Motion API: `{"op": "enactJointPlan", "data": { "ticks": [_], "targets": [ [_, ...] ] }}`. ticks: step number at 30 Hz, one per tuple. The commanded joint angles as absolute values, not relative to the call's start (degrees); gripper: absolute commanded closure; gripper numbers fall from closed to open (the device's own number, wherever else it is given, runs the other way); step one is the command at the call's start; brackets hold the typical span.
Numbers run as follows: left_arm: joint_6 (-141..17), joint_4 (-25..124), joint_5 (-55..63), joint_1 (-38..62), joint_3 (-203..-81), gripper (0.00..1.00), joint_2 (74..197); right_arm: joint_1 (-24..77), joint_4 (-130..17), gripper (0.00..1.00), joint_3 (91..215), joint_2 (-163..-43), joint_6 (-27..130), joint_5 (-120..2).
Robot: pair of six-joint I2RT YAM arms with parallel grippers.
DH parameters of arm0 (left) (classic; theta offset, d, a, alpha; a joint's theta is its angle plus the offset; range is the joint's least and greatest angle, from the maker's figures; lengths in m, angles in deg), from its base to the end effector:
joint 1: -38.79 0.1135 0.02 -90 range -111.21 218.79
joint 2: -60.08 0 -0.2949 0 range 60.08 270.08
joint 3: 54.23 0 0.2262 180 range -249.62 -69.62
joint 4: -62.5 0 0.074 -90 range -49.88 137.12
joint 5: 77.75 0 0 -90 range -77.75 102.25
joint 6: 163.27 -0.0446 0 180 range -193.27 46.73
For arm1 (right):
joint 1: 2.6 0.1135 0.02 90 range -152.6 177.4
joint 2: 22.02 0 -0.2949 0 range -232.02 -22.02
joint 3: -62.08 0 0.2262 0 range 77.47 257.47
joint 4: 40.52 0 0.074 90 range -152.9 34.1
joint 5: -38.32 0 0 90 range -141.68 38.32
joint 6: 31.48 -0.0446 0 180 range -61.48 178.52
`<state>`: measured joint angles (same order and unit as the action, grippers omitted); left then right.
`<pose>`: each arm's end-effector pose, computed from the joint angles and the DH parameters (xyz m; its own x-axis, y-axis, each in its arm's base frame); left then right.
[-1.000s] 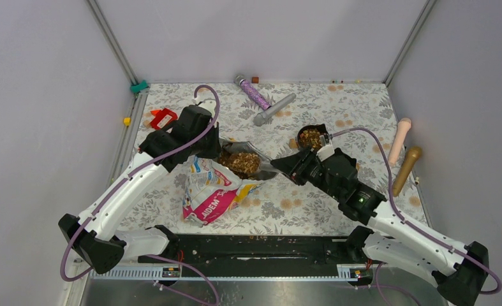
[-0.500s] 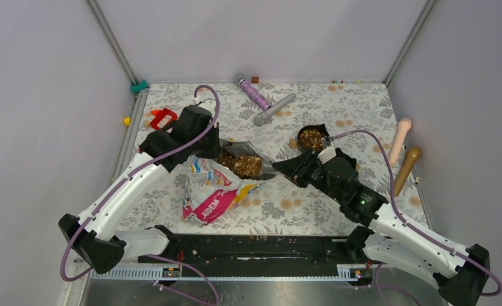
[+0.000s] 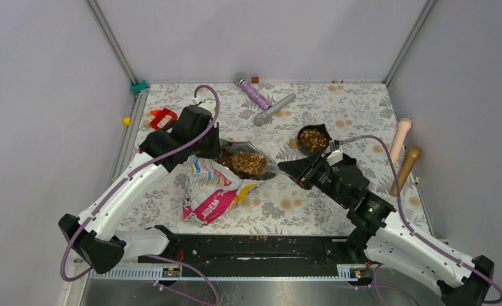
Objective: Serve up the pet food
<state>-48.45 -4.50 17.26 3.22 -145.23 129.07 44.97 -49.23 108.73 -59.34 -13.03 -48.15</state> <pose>0.1712 -0.1177 0.3898 -0.7441 0.0180 -0.6678 0.2390 0.9407 -0.2408 0.0878 0.0920 0.3302 -0.6571 0.6844 -0.3158 -0.2269 0.2199 0.9488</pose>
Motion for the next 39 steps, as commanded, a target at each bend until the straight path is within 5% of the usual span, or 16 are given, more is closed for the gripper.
{"op": "enactJointPlan", "data": {
  "ticks": [1,39],
  "targets": [
    [-48.1,0.1,14.9,3.0,-146.4,1.0,127.2,45.4,-43.6,1.0,108.0,-59.5,-16.9,-48.7],
    [-48.0,0.1,14.8,3.1,-146.4,1.0,127.5,45.3,-37.7,1.0,101.3,-48.9,-23.2,-43.8]
  ]
}}
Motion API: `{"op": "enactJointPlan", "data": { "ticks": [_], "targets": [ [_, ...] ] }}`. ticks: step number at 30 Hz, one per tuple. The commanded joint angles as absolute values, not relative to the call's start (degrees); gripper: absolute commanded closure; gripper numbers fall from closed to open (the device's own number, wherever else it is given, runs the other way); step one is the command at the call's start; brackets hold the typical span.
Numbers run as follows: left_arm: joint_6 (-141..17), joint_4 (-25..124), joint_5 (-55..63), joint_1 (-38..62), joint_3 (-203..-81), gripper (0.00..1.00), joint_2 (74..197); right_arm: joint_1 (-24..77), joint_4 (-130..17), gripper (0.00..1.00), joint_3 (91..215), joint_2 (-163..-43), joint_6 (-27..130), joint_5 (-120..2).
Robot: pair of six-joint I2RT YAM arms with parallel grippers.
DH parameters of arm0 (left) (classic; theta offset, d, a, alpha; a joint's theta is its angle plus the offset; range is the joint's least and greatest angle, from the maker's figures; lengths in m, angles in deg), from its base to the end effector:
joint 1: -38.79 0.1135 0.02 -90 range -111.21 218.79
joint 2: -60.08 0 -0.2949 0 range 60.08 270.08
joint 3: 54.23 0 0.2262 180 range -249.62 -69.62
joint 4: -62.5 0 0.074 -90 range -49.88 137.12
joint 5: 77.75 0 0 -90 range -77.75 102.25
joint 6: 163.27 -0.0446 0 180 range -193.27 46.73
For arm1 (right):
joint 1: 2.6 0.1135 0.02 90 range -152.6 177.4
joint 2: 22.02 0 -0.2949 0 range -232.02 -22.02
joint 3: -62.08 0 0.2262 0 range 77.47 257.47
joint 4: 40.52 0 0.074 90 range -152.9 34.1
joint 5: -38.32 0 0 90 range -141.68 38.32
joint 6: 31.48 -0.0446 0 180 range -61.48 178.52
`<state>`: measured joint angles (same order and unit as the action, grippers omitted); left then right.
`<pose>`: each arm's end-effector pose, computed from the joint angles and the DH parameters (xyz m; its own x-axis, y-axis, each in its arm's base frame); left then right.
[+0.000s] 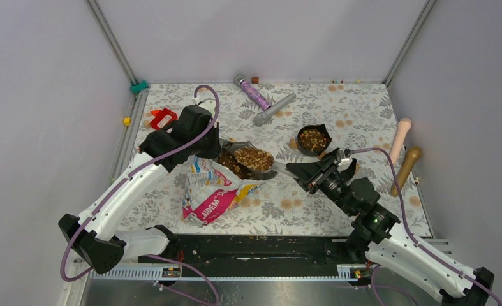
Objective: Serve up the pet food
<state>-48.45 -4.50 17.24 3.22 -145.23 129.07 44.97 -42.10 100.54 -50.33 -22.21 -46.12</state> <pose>0.1712 -0.1177 0.3898 -0.7442 0.0181 -0.6677 0.2392 0.9406 -0.2411 0.0707 0.0710 0.3109 -0.6450 0.7503 -0.1450 -0.2072 0.0110 0.9782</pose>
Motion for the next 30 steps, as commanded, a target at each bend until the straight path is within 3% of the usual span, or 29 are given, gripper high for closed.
{"op": "enactJointPlan", "data": {
  "ticks": [1,20,30],
  "targets": [
    [-48.0,0.1,14.8,3.0,-146.4,1.0,127.5,45.3,-37.7,1.0,101.3,-48.8,-23.1,-43.7],
    [-47.9,0.0,14.8,3.0,-146.3,1.0,128.0,45.4,-39.1,1.0,100.9,-46.4,-24.9,-38.5],
    [-47.9,0.0,14.6,3.0,-146.4,1.0,127.9,45.3,-40.4,1.0,100.7,-44.1,-24.0,-30.2]
  ]
}}
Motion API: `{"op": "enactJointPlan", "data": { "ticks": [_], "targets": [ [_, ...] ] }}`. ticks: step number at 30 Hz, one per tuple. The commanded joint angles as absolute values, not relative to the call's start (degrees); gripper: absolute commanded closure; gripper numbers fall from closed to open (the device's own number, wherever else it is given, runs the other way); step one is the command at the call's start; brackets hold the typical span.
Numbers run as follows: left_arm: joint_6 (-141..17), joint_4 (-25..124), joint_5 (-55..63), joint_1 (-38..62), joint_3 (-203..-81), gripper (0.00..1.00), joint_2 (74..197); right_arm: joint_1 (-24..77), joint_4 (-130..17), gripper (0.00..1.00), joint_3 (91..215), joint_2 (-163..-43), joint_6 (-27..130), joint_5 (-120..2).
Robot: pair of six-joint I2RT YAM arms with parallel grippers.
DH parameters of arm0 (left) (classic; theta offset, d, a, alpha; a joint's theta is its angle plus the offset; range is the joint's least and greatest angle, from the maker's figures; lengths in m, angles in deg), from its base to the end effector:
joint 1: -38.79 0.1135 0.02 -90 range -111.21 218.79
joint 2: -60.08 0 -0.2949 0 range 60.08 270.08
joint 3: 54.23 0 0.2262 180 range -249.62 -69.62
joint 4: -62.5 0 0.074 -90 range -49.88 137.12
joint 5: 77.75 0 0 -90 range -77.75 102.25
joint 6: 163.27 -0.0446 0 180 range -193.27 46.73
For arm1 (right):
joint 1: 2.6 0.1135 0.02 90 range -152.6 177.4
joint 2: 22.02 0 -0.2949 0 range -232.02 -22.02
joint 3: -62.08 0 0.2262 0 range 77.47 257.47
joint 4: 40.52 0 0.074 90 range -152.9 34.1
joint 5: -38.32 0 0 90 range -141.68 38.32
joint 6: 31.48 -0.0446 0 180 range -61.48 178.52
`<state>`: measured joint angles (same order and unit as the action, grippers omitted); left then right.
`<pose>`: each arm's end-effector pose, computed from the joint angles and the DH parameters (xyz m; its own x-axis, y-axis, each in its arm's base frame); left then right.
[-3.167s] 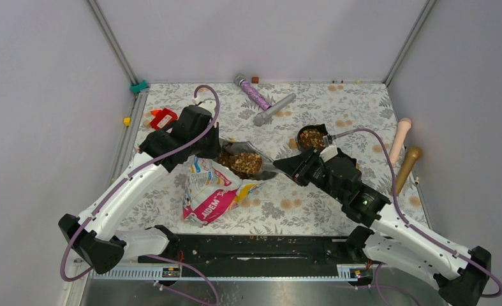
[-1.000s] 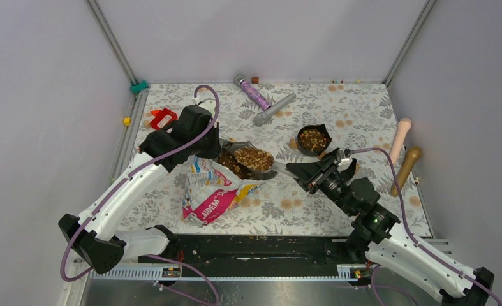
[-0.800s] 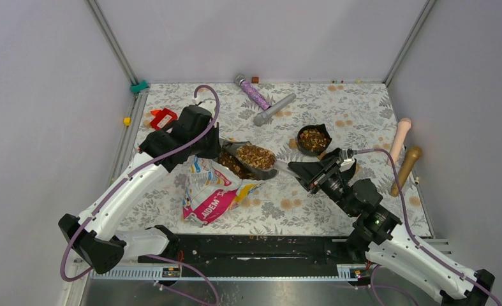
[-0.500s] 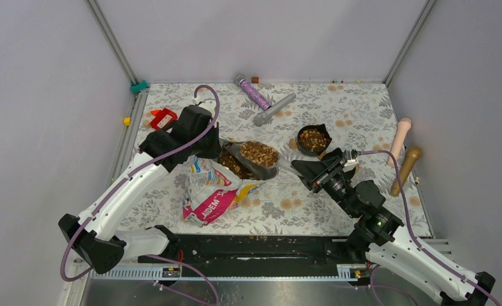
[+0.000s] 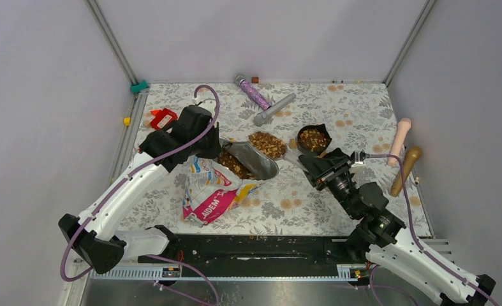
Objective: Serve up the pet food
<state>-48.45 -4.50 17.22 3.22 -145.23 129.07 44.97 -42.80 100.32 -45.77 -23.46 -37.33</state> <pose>0.1712 -0.1177 0.3898 -0.7443 0.0181 -0.6676 0.2394 0.9405 -0.2413 0.0646 0.0543 0.3137 -0.5263 0.8461 -0.0845 -0.2183 -0.0384 0.9751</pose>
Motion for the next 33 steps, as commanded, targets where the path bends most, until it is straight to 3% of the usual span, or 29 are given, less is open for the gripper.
{"op": "enactJointPlan", "data": {
  "ticks": [1,21,33],
  "targets": [
    [-47.9,0.0,14.6,3.0,-146.4,1.0,127.9,45.3,-40.9,1.0,100.8,-43.8,-23.7,-28.7],
    [-47.9,0.0,14.4,3.0,-146.3,1.0,128.1,45.3,-55.4,1.0,100.9,-26.9,-16.5,-3.3],
    [-47.8,0.0,14.4,3.0,-146.2,1.0,128.8,45.3,-74.6,1.0,101.4,-12.7,-17.2,6.0]
  ]
}}
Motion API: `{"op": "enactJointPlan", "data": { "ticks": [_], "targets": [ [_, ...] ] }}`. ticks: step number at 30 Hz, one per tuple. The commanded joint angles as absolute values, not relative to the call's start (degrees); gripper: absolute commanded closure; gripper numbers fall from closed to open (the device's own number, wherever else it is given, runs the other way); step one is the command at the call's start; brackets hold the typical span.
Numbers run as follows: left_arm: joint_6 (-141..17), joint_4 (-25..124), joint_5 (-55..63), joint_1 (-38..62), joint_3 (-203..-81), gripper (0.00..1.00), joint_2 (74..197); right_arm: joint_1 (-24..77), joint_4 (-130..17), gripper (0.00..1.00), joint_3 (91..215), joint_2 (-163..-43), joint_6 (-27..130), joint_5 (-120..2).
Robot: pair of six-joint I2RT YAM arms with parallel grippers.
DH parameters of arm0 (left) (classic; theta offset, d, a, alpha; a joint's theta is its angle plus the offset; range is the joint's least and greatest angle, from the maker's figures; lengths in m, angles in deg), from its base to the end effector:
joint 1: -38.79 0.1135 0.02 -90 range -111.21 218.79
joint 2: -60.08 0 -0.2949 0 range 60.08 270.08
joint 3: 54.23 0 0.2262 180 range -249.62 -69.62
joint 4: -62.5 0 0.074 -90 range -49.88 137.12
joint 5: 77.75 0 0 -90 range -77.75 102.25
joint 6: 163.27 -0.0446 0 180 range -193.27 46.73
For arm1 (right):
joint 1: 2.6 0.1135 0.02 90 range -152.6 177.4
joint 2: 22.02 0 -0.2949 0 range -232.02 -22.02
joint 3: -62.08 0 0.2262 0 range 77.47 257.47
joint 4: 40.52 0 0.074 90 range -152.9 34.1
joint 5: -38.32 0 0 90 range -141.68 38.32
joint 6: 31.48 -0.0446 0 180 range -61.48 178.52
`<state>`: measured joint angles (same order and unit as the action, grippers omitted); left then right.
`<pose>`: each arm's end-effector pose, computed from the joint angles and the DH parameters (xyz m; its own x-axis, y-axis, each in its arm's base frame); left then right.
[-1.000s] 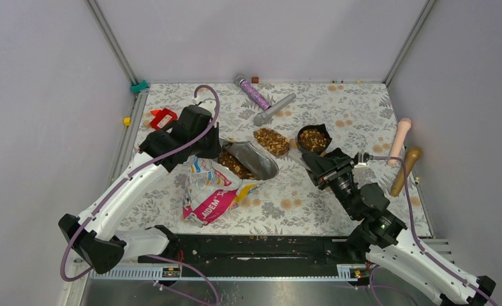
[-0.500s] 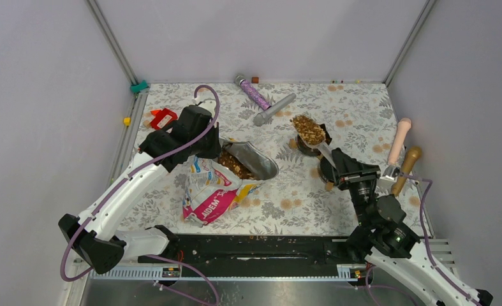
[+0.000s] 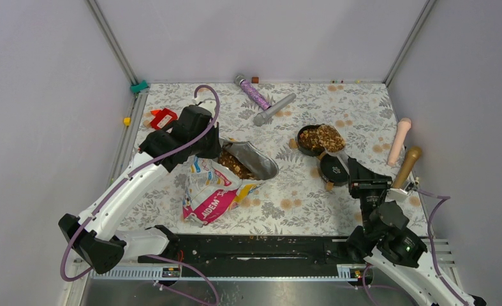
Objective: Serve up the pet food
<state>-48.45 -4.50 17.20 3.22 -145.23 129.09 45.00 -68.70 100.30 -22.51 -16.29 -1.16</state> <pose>0.1713 -0.1178 0.3898 -0.7446 0.0183 -0.6673 0.2395 0.9404 -0.2414 0.0288 -0.0196 0.2714 0.0715 0.9883 -0.1348 -0.0965 0.1414 0.9852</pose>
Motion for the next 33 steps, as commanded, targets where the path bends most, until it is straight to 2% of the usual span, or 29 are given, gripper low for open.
{"op": "enactJointPlan", "data": {
  "ticks": [1,10,20,33],
  "targets": [
    [-47.9,0.0,14.4,2.9,-146.2,1.0,128.9,45.3,-76.7,1.0,101.5,-11.7,-17.7,6.6],
    [-47.8,0.0,14.3,2.9,-146.2,1.0,129.8,45.3,-95.5,1.0,105.9,-11.2,-25.0,12.4],
    [-47.8,0.1,14.2,3.0,-146.1,1.0,130.1,45.3,-108.9,1.0,104.0,-11.3,-35.5,17.7],
    [-47.8,0.1,13.9,2.9,-146.1,1.0,130.3,45.3,-110.4,1.0,102.6,-12.9,-38.0,17.9]
  ]
}}
